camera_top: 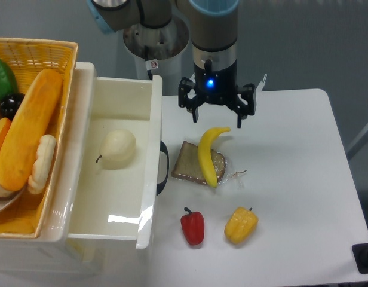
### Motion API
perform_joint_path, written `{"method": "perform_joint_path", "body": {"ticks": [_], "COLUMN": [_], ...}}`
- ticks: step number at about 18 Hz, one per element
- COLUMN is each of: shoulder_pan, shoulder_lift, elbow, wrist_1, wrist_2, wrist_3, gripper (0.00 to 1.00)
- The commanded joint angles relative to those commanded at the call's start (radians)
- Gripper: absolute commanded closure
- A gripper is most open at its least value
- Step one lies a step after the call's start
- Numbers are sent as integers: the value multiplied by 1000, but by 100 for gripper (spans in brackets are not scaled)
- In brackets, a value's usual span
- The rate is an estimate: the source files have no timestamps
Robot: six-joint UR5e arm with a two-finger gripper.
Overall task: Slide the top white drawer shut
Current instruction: 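Lower the gripper toward the open white drawer's front edge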
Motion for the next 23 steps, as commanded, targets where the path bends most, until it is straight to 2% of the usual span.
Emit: {"method": "perform_joint_path", "body": {"ticks": [8, 11, 19, 23], "shoulder_pan": [25, 55, 63, 61], "shoulder_lift": [-23, -34, -90, -135], "elbow": [-5, -29, -55, -55], "wrist_1": [6, 8, 8, 9], "wrist_2": [5, 5, 9, 5], "wrist_3": [-2, -12, -15, -109], "gripper": [0, 0, 0, 0]}}
